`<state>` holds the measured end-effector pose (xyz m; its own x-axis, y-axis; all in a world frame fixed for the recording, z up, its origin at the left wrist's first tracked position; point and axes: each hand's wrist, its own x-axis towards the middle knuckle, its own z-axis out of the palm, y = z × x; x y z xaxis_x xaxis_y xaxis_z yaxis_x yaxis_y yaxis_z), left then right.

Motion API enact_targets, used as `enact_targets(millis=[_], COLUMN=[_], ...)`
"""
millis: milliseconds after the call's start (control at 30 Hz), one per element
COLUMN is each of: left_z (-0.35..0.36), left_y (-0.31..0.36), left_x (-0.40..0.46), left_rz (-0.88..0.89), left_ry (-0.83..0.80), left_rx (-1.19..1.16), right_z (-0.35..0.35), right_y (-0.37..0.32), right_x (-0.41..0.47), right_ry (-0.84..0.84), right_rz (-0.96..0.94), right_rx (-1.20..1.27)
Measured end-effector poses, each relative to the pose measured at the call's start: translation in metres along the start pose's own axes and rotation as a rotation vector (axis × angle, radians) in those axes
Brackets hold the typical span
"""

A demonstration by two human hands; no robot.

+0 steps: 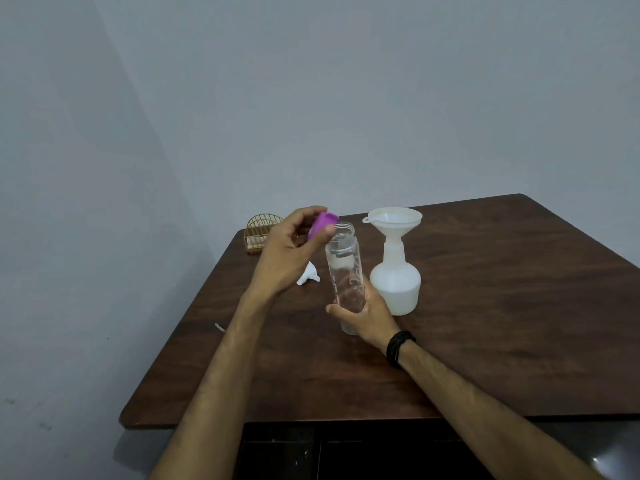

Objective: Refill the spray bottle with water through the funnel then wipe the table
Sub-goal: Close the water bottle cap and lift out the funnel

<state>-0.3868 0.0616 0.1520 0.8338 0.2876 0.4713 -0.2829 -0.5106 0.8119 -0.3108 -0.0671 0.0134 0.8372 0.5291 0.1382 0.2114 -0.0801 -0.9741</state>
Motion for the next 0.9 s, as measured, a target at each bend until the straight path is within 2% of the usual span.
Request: enact_targets(millis=[167, 367, 567, 700, 767, 900], left_z=[0.01, 0.013, 0.01, 0.01, 0.009, 0.005], left_y=[0.004, 0.02, 0.027, 0.023, 0.017, 0.008], left_x=[0.008, 0.015, 0.019, 0.012, 0.011, 0.013], left_rz=[0.039, 0.101, 0.076, 0.075, 0.072, -0.061], left_ry=[-0.055, -0.192, -0.153, -0.11, -0.152, -0.289], left_rx=[0.211, 0.624, 0.803, 0.66, 0.501, 0.067], right_z=[0.001, -0.001, -0.002, -0.002, -0.002, -0.002], right_y=[0.0, -0.002, -0.003, -0.002, 0.0, 0.002], right_x=[0.0, -0.001, 0.0, 0.0, 0.0, -0.001], right_ry=[-0.001, -0.008, -0.038, -0.029, -0.025, -0.02], right_rz=[-0.009, -0.033, -0.056, -0.062, -0.055, -0.053], right_rx=[-0.016, -0.047, -0.071, -0.064, -0.047, -0.017])
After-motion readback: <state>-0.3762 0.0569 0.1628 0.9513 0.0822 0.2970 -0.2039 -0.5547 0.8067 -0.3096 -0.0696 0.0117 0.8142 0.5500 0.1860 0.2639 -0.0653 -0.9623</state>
